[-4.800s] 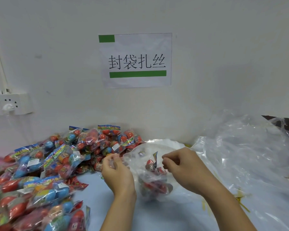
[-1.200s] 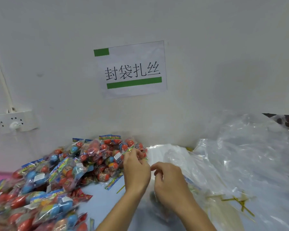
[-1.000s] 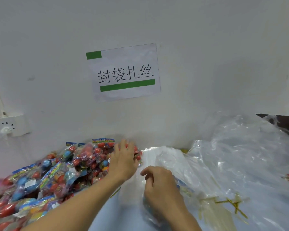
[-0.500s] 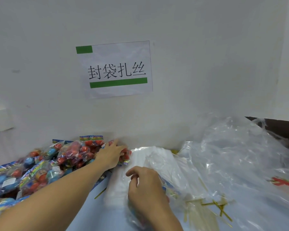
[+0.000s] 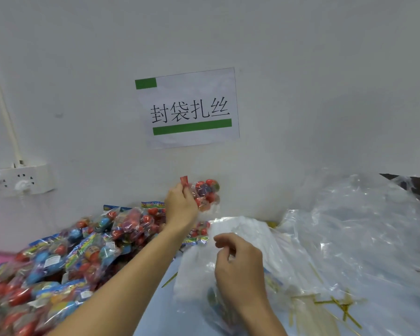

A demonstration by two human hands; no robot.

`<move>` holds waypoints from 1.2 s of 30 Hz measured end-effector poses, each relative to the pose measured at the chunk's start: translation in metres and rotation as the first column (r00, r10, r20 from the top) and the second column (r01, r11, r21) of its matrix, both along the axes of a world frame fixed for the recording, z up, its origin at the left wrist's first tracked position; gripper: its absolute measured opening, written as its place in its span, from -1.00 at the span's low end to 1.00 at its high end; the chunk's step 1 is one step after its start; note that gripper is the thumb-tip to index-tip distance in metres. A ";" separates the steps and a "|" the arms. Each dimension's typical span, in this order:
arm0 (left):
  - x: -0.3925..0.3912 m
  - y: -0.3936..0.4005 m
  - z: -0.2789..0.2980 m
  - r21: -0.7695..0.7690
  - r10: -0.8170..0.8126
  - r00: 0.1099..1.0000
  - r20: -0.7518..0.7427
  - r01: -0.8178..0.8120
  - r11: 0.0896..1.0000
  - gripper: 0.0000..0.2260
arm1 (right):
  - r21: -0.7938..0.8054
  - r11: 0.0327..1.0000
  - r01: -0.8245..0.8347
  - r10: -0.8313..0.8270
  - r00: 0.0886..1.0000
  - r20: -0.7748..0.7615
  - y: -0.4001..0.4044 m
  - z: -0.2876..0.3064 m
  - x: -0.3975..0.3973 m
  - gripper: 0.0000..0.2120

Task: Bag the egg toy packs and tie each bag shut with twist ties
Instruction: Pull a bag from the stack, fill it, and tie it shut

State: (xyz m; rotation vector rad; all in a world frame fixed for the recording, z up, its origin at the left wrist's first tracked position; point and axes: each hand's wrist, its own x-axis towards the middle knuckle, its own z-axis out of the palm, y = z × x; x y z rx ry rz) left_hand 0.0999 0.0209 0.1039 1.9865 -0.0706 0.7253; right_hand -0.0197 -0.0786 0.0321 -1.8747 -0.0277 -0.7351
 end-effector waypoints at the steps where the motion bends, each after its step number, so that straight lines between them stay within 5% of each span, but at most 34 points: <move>1: -0.010 -0.001 0.001 -0.076 0.005 1.000 -0.025 -0.007 0.997 -0.69 | 0.053 0.999 0.010 -0.011 1.000 0.022 -0.001 0.003 -0.001 -0.68; 8: -0.087 0.005 -0.027 -0.377 0.037 0.998 -0.058 -0.056 0.924 -0.68 | 0.181 0.983 -0.039 0.012 0.989 0.146 0.001 0.012 -0.008 -0.65; 17: -0.120 0.001 -0.053 -0.347 -0.131 0.985 0.110 0.162 0.924 -0.72 | -0.110 0.969 -0.222 0.226 0.974 0.019 0.012 0.011 -0.008 -0.82; 21: -0.132 0.002 -0.043 -0.442 -0.368 0.892 0.262 0.450 0.776 -0.61 | 0.137 0.935 -0.327 0.320 0.945 0.073 0.007 0.017 -0.011 -0.87; 24: -0.127 0.013 -0.045 -0.477 -0.354 0.909 0.221 0.417 0.774 -0.68 | 0.317 0.852 -0.417 0.441 0.898 -0.005 0.002 0.019 -0.011 -0.68; 29: -0.114 0.024 -0.059 -0.403 -0.294 0.940 0.175 0.341 0.850 -0.76 | 0.308 0.857 -0.414 0.455 0.888 -0.070 0.003 0.018 -0.012 -0.62; 36: -0.110 0.010 -0.064 -0.551 -0.361 0.918 0.164 0.389 0.739 -0.91 | 0.359 0.887 -0.291 0.336 0.940 -0.067 -0.002 0.018 -0.007 -0.78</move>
